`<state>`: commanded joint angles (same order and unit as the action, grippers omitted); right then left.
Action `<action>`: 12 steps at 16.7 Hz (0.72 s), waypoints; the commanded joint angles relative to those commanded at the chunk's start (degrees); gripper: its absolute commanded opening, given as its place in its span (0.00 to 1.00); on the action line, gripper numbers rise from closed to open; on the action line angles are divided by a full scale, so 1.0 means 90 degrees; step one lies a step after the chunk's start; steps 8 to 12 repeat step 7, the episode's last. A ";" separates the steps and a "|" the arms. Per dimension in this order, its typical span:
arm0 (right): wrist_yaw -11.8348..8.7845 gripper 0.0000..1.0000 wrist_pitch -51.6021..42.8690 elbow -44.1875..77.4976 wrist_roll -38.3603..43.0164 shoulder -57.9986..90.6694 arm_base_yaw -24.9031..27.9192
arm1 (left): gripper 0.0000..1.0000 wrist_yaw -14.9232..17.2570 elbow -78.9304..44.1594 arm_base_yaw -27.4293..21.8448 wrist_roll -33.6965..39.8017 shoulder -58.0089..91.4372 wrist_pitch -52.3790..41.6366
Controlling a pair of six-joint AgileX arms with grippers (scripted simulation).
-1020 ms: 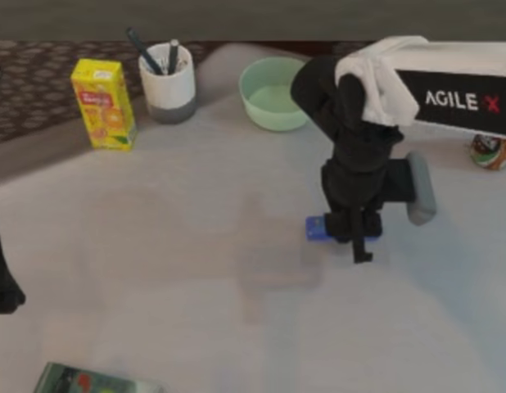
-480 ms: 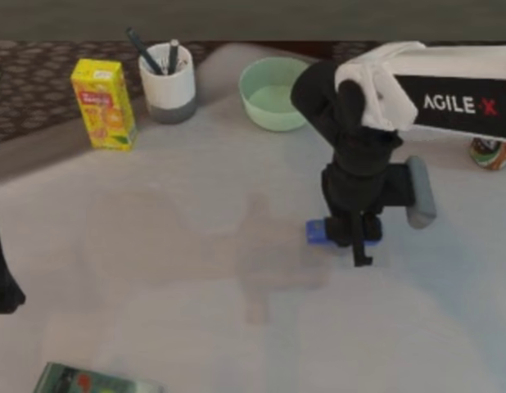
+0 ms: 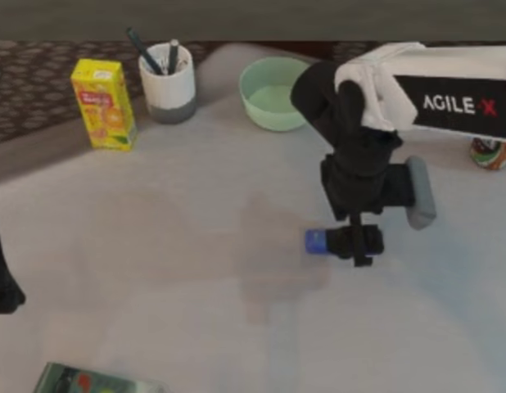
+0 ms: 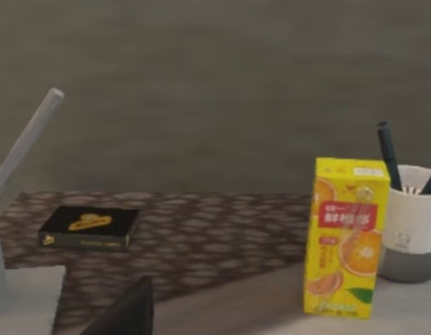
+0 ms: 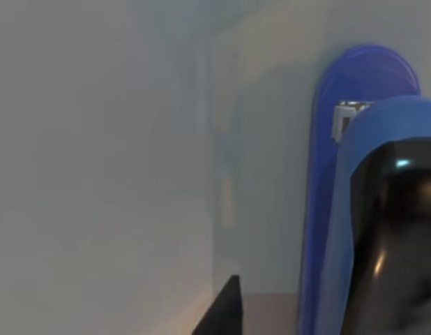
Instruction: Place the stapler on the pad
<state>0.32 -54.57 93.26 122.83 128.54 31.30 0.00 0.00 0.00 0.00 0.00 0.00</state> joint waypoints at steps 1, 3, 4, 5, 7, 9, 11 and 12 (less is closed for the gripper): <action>0.0000 0.98 0.0000 0.0000 0.0000 0.0000 0.0000 | 1.00 0.0000 0.0000 0.0000 0.0000 0.0000 0.0000; 0.0000 1.00 0.0000 0.0000 0.0000 0.0000 0.0000 | 1.00 0.0000 0.0000 0.0000 0.0000 0.0000 0.0000; 0.0000 1.00 0.0000 0.0000 0.0000 0.0000 0.0000 | 1.00 0.0000 0.0000 0.0000 0.0000 0.0000 0.0000; 0.0000 1.00 0.0000 0.0000 0.0000 0.0000 0.0000 | 1.00 0.0000 0.0000 0.0000 0.0000 0.0000 0.0000; 0.0000 1.00 0.0000 0.0000 0.0000 0.0000 0.0000 | 1.00 0.0000 0.0000 0.0000 0.0000 0.0000 0.0000; 0.0000 1.00 0.0000 0.0000 0.0000 0.0000 0.0000 | 1.00 0.0000 0.0000 0.0000 0.0000 0.0000 0.0000; 0.0000 1.00 0.0000 0.0000 0.0000 0.0000 0.0000 | 1.00 0.0000 0.0000 0.0000 0.0000 0.0000 0.0000; 0.0000 1.00 0.0000 0.0000 0.0000 0.0000 0.0000 | 1.00 0.0000 0.0000 0.0000 0.0000 0.0000 0.0000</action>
